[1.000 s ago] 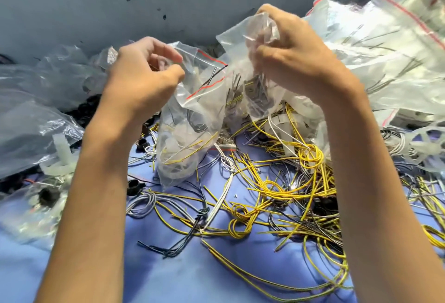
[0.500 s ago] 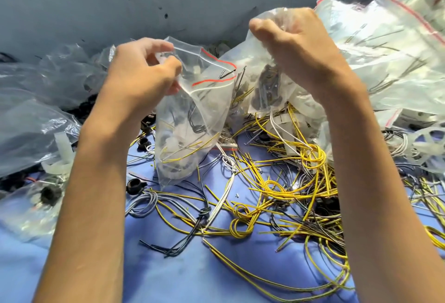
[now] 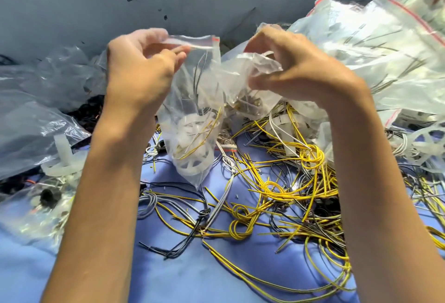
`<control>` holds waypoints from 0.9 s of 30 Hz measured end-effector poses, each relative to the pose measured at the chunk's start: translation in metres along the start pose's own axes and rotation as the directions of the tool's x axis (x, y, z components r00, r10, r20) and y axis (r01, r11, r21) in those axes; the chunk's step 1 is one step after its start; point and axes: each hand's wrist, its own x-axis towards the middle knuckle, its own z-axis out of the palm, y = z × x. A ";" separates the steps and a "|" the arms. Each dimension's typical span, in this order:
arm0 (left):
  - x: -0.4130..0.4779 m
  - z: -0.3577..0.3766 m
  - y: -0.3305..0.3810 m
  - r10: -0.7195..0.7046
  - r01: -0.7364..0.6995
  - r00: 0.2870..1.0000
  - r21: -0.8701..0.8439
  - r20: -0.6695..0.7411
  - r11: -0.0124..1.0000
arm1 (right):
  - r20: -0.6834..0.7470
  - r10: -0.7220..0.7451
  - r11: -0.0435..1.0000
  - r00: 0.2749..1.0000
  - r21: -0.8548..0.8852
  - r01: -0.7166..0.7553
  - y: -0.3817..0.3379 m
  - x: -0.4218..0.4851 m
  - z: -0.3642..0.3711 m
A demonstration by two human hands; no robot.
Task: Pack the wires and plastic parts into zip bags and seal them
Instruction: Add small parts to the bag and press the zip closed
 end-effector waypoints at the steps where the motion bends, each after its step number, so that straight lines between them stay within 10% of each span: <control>1: 0.001 -0.002 -0.002 0.022 -0.024 0.999 0.066 0.027 0.998 | -0.035 -0.010 0.999 0.999 -0.035 0.009 0.001 0.002 0.000; 11: 0.004 -0.014 -0.016 0.328 -0.322 0.934 0.739 0.143 0.592 | -0.105 0.088 0.985 0.991 0.158 -0.071 -0.002 0.009 0.004; 17: 0.004 -0.019 -0.015 0.285 -0.447 0.893 0.620 0.348 0.645 | -0.074 0.083 0.993 0.994 0.089 -0.076 -0.003 0.002 0.001; 27: 0.006 -0.024 -0.013 0.495 -0.416 0.869 0.586 0.030 0.695 | -0.322 0.119 0.941 0.939 0.339 -0.003 -0.005 0.007 -0.001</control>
